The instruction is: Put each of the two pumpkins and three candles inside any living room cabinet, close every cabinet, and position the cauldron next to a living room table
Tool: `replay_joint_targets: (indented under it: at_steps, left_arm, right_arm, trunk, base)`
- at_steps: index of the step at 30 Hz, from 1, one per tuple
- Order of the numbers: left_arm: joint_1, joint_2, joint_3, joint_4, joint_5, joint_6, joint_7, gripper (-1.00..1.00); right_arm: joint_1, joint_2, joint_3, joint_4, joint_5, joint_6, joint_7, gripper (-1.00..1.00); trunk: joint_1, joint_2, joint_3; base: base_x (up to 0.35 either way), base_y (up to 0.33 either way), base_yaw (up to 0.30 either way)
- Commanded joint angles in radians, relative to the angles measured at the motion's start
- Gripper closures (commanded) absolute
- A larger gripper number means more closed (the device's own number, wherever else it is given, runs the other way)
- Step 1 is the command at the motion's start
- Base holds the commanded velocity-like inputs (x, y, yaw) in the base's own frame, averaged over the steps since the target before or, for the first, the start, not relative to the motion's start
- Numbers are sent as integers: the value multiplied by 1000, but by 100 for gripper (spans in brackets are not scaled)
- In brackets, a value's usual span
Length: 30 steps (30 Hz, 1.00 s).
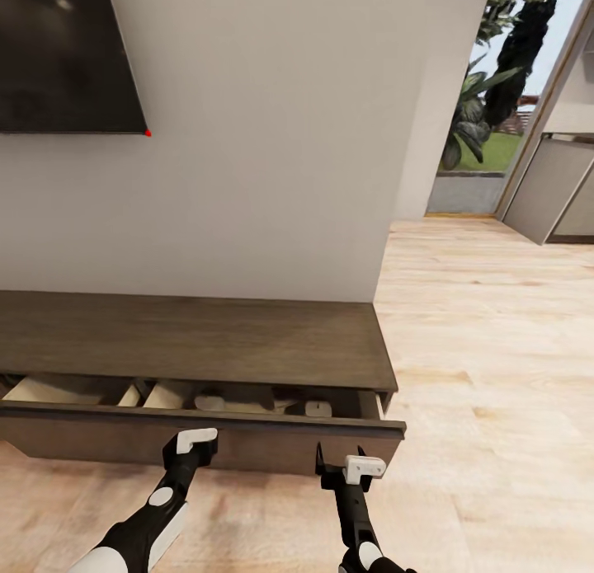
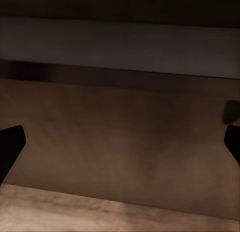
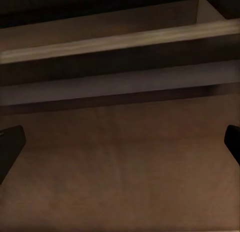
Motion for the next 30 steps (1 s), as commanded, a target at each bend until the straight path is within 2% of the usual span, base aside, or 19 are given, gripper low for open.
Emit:
replay_joint_targets:
  at_steps: [1, 13, 30]
  left_arm:
    - [-1, 1, -6, 0, 6, -3, 8, -100]
    - [-1, 1, -7, 0, 6, -4, 8, -100]
    - [-1, 1, -7, -2, 6, -4, 8, -100]
  right_arm:
    - [-1, -1, 8, 0, -5, -4, -8, -100]
    - [-1, -1, 8, 0, -5, -4, -8, -100]
    - [-1, -1, 8, 0, -6, -4, -8, -100]
  trunk:
    - [0, 0, -1]
    - [0, 0, -1]
    - [0, 0, -1]
  base:
    - [90, 0, 0]
    - [133, 0, 0]
    - [71, 0, 0]
